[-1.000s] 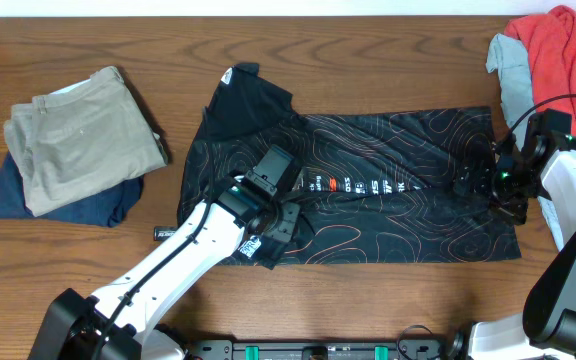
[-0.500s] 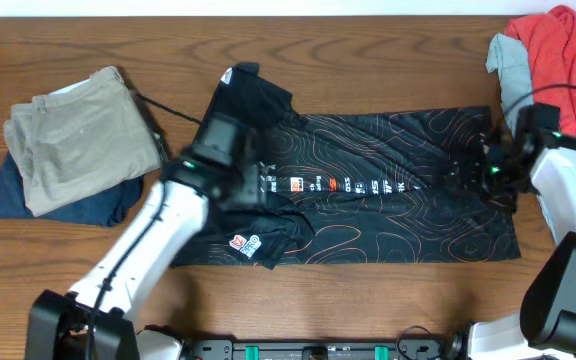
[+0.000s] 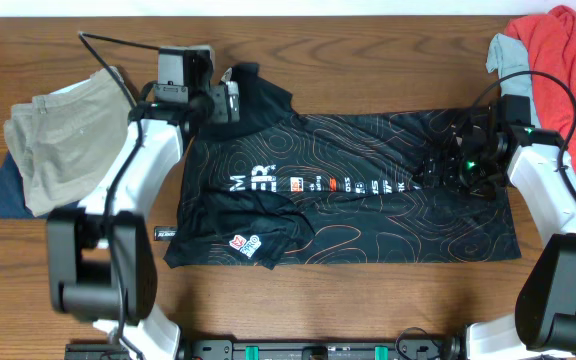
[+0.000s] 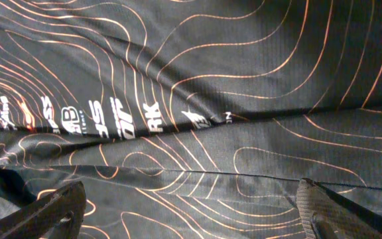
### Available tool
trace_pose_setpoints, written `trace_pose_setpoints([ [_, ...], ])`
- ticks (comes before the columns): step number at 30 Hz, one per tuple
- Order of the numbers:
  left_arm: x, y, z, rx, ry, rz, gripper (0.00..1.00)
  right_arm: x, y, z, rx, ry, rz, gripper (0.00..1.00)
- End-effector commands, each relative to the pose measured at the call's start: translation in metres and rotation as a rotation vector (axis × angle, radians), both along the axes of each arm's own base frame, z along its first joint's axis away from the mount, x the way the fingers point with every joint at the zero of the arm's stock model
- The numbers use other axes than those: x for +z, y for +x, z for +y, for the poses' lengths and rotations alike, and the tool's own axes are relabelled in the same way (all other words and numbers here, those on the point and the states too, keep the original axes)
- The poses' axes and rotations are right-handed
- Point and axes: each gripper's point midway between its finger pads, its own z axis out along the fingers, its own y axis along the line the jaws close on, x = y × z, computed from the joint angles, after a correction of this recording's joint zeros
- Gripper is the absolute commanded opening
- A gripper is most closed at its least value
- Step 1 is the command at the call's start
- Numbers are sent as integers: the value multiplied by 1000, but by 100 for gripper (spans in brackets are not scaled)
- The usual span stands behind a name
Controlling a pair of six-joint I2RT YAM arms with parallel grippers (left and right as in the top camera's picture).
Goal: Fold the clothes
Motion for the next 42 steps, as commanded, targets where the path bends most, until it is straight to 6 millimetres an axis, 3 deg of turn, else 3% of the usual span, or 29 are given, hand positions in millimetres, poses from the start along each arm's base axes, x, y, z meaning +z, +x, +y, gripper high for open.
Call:
trace_pose_setpoints([
  [1,-13,21,-2,-43,26,-50,90,3,-1,4,23,5,-12,99],
  [10,-64,66,-3,-43,39,-168,89,2,-5,4,23,7,4,99],
  [16,-100,79,-5,-64,60,-202,83,2,-6,4,23,8,9,99],
  [21,-127,76,-4,-65,62,-170,77,2,-6,4,23,8,10,99],
  [25,-145,65,-6,-78,57,-101,47,2,-5,4,23,7,8,99],
  [27,-148,61,-7,-82,57,-79,25,2,-4,4,23,6,1,99],
  [31,-145,54,-9,-60,13,-35,7,2,0,1,21,-11,-17,99],
  [36,-107,47,-22,-38,-138,-4,6,3,19,-10,11,-71,-92,99],
  [42,-49,31,-38,-43,-287,21,6,20,67,-17,2,-102,-301,99],
])
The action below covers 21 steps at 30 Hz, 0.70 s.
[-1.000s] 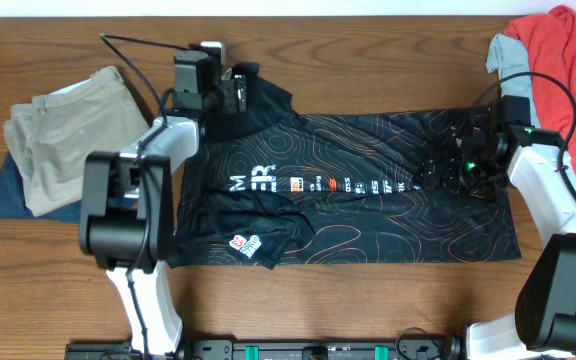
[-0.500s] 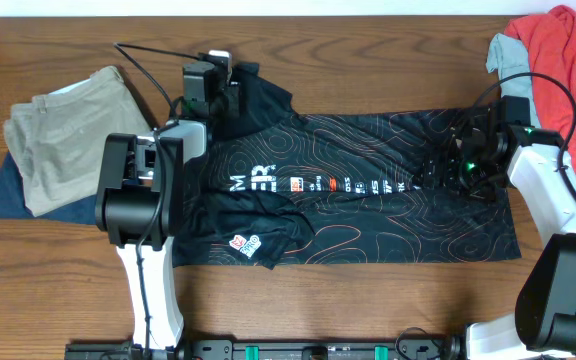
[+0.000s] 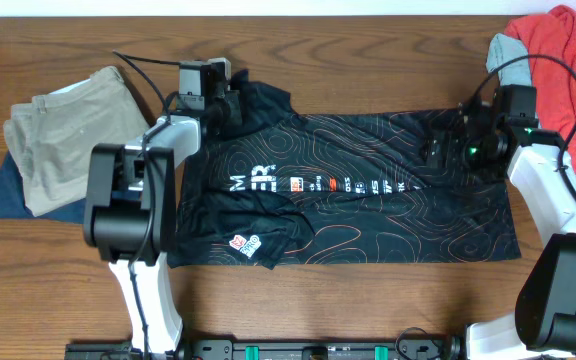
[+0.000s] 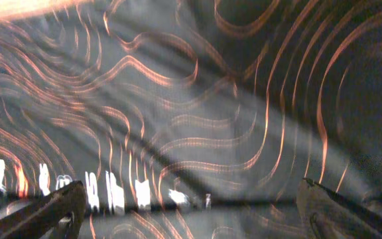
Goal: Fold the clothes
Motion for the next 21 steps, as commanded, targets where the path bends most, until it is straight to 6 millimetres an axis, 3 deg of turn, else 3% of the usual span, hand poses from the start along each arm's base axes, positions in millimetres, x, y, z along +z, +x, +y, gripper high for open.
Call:
trace_pose_setpoints([
  [1,48,-5,-9,13,-108,-15,6,9,17,-3,3,-32,-83,99],
  [6,62,-20,-6,16,-103,24,6,16,50,-31,-109,-143,-202,99],
  [9,59,-28,-6,21,-101,66,6,17,64,-54,-212,-223,-248,99],
  [12,50,-39,-5,27,-97,130,6,16,79,-62,-228,-250,-300,97],
  [21,29,-71,1,40,-79,291,6,-20,110,-92,-297,-323,-333,92],
])
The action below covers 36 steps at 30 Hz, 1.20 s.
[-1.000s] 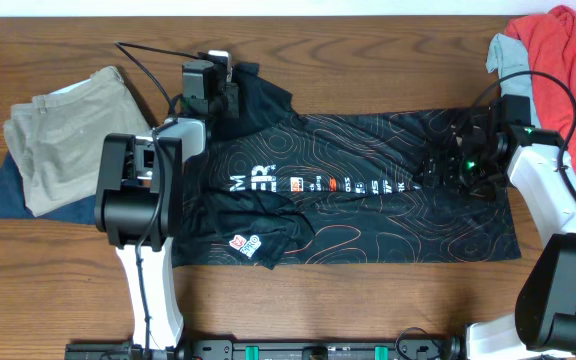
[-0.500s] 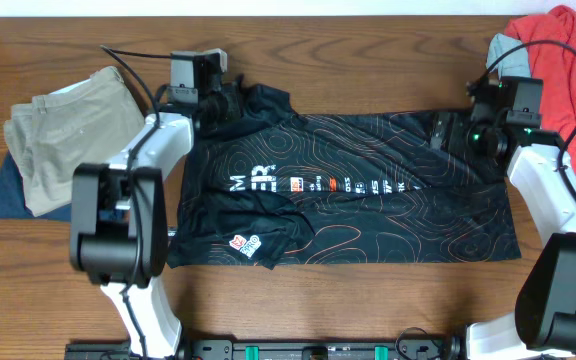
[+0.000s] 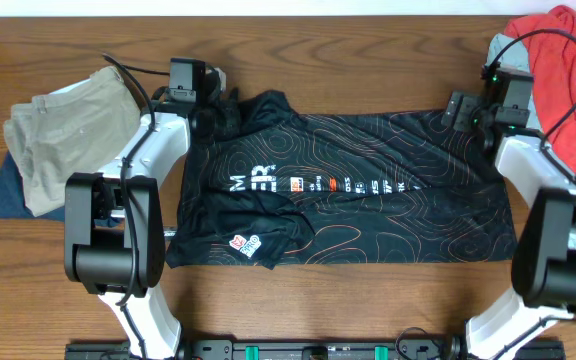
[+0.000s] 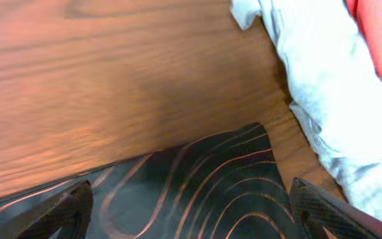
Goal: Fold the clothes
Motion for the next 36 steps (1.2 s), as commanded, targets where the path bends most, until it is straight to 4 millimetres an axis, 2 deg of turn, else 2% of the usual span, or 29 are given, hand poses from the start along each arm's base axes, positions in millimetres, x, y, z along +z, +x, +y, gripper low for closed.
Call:
trace_pose_setpoints([
  [1,-1,-4,4,8,-9,24,6,-11,10,-22,-68,-36,-7,91],
  [8,-2,-5,6,12,-8,30,6,-35,25,-39,-96,-40,-44,84],
  [12,-2,-4,6,12,-8,29,6,-50,24,-39,-100,-28,-24,82],
  [14,-2,-4,6,12,-7,30,6,-56,23,-39,-98,-24,-13,77],
  [15,-2,-4,6,12,-8,29,6,-60,22,-38,-97,-23,-7,68],
  [16,-2,-4,6,12,-8,29,6,-62,22,-37,-96,-17,-4,53],
  [17,-2,-4,6,12,-8,29,6,-64,21,-37,-96,-17,0,32],
  [18,-2,-4,6,12,-7,30,6,-65,20,-37,-96,-16,7,18],
  [19,-2,-5,6,12,-7,30,6,-65,20,-37,-96,-16,9,10],
  [20,-2,-5,6,12,-8,31,6,-66,19,-37,-97,-17,11,8],
  [25,6,-16,10,18,-5,61,6,-59,13,-45,-135,-10,22,4],
  [32,51,-37,29,60,-4,58,6,-32,-7,-61,-195,15,53,1],
  [36,74,-57,31,64,-3,70,6,-18,-23,-61,-201,20,94,1],
])
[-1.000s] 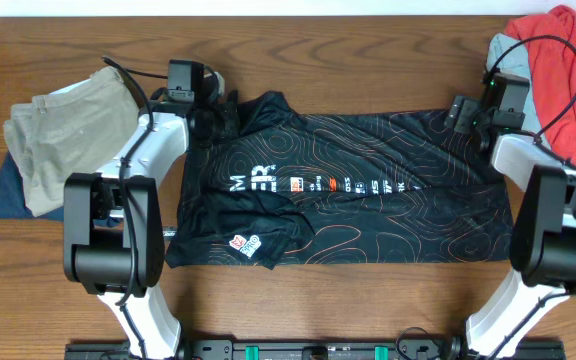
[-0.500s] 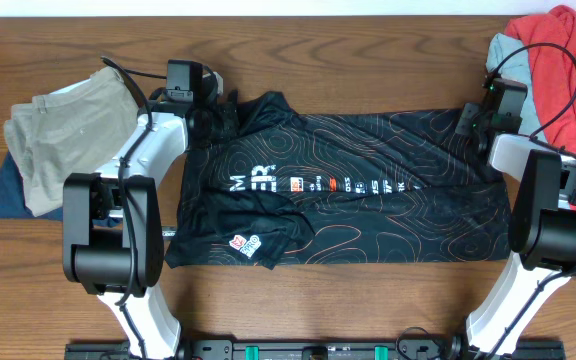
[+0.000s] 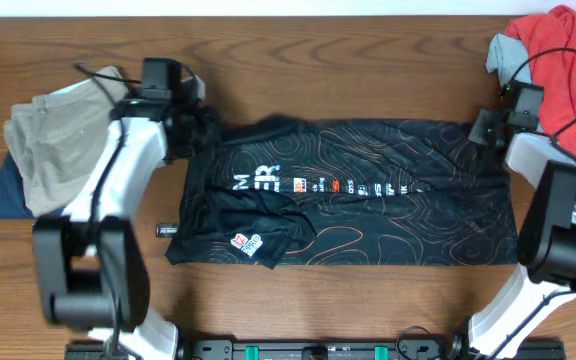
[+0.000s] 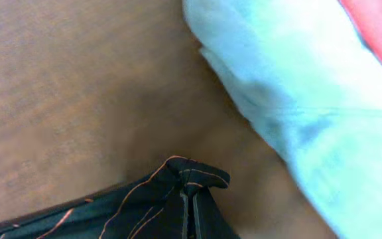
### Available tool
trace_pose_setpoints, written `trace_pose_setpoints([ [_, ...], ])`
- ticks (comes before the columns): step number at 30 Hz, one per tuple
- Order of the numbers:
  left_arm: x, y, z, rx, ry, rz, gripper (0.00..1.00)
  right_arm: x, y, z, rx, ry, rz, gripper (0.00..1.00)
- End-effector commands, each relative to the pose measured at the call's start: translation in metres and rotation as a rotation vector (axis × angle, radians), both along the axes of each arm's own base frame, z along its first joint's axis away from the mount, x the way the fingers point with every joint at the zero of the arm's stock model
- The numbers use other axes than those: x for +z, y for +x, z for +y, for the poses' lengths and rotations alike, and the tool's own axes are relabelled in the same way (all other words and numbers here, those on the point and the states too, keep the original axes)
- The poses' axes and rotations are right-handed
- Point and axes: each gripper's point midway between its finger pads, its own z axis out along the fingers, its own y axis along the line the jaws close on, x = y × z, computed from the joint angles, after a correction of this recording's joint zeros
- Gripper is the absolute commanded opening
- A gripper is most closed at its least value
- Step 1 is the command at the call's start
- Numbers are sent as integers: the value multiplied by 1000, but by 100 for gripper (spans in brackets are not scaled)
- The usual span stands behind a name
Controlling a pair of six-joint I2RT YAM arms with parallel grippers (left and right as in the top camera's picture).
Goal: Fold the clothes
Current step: 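Fold the shirt's top half down toward the bottom with both grippers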
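Observation:
A black shirt (image 3: 368,200) with orange contour lines and white lettering lies spread across the middle of the table, one sleeve folded over near its front left. My left gripper (image 3: 196,125) is at the shirt's far left corner, where the fabric bunches up into it. My right gripper (image 3: 485,128) is at the far right corner. In the right wrist view that gripper (image 4: 192,207) is shut on a pinched fold of the black shirt (image 4: 144,212), just above the wooden table (image 4: 78,99).
A khaki garment (image 3: 53,140) lies folded on a navy one at the left edge. A red and pale blue heap (image 3: 553,45) sits at the far right corner; its pale blue cloth (image 4: 297,99) lies close beside the right gripper. A small tag (image 3: 165,230) lies by the shirt's left hem.
My right gripper was open over the shirt's far right corner and is now shut on it. My left gripper has moved left and nearer, and the shirt's far edge has come nearer with it.
First my right gripper was open low over the shirt's lettering, with the left at the collar. It then stood further back over the cloth, then open over the far right corner. Now both grippers hold the shirt's far corners, and the far edge is pulled taut.

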Motion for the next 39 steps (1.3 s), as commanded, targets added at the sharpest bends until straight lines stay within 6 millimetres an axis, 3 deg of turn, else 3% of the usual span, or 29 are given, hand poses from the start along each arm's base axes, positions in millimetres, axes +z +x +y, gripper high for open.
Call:
trace_pose_setpoints([
  [1,24,-13,1,-2,0,-17,6,33,-6,-7,-35,-13,-30,1],
  [7,46,-49,6,-4,20,32,6,46,-49,3,-35,19,109,1],
  [12,45,-87,28,35,139,144,6,51,-93,11,-43,37,255,1],
  [17,43,-111,33,22,167,228,6,58,-127,9,-90,10,359,1],
  [22,40,-131,34,-6,181,305,6,58,-150,6,-138,-4,440,6],
  [29,36,-151,53,0,289,382,6,58,-179,-2,-217,-30,541,1],
  [39,38,-173,52,-43,292,463,6,58,-202,-10,-271,-17,613,1],
])
